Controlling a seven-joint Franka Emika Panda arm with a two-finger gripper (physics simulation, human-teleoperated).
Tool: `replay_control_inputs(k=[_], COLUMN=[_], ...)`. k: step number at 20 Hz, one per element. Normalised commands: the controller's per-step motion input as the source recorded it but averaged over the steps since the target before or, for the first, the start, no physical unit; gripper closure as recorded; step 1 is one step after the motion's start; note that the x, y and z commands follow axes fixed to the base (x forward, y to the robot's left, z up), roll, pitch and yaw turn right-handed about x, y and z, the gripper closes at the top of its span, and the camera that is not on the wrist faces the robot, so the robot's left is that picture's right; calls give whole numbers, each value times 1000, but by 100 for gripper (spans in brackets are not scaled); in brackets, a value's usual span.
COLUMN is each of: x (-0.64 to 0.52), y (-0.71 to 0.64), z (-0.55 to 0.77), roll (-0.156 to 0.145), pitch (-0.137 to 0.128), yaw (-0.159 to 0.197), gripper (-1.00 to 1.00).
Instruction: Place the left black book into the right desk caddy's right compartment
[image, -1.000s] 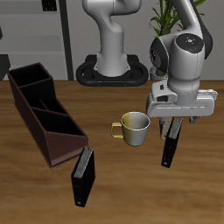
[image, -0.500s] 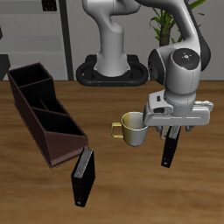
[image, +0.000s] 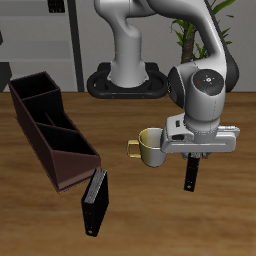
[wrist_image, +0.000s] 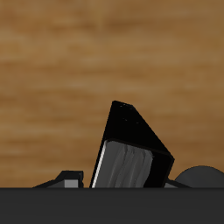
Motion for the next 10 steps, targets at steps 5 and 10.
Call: replay_control_inputs(k=[5, 10], x=[-45, -79], y=[-67, 52], z=[7, 281], roll=[0, 10], pitch=[2, -31], yaw=[-3, 9], gripper=[100, 100])
